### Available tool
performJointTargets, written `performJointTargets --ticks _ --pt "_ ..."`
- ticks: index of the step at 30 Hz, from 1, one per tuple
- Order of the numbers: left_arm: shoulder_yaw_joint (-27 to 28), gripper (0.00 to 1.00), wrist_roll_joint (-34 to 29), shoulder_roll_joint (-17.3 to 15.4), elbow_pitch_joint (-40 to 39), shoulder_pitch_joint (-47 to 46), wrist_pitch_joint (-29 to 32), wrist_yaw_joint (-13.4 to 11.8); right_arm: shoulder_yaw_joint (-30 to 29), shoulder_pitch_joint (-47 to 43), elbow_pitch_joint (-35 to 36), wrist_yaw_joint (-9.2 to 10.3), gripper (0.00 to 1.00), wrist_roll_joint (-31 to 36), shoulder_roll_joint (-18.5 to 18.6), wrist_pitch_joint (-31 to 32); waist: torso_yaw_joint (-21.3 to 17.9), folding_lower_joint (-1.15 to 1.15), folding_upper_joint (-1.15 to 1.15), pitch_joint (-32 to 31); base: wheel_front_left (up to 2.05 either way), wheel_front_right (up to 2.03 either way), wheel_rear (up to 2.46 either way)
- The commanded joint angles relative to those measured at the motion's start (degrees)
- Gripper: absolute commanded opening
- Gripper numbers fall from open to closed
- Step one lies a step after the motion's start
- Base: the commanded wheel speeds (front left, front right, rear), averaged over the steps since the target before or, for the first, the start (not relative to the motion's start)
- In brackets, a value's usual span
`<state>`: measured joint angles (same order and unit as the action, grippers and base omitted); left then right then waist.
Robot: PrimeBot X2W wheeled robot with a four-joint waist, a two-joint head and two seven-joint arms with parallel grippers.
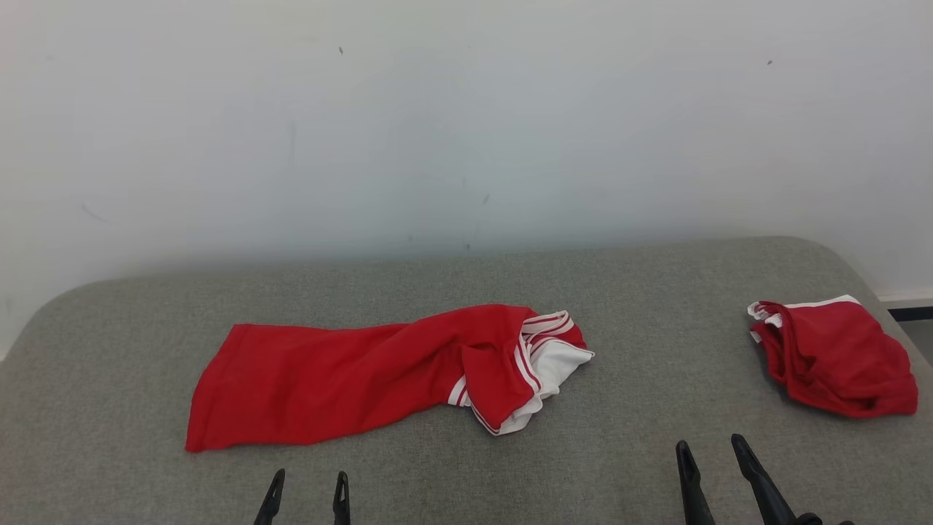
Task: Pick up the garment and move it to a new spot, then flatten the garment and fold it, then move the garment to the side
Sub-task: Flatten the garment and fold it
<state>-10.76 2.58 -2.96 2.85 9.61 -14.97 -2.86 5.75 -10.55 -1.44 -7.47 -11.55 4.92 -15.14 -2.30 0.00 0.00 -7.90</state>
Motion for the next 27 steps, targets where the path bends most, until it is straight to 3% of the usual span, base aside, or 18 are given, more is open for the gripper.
performJointTargets --ticks 1,19,27 --pt "-0.09 1.0 -0.3 0.11 0.01 0.59 -0.18 -0.09 -0.14 -0.51 0.03 -0.03 1.0 -0.36 0.23 -0.09 0.05 0.0 0.0 -0.04 0.0 0.0 0.0" --pt "-1.23 1.0 -1.39 0.11 0.8 -0.67 -0.18 -0.46 -0.17 -0.15 -0.13 -0.03 1.0 -0.36 0.13 -0.09 0.84 0.0 0.0 0.84 0.0 0.0 0.0" --pt "-5.13 1.0 -1.13 0.11 5.13 -5.14 -0.18 1.57 0.43 1.26 0.45 -0.03 1.0 -1.64 1.02 -0.09 -0.07 0.0 0.0 3.43 0.0 0.0 0.0"
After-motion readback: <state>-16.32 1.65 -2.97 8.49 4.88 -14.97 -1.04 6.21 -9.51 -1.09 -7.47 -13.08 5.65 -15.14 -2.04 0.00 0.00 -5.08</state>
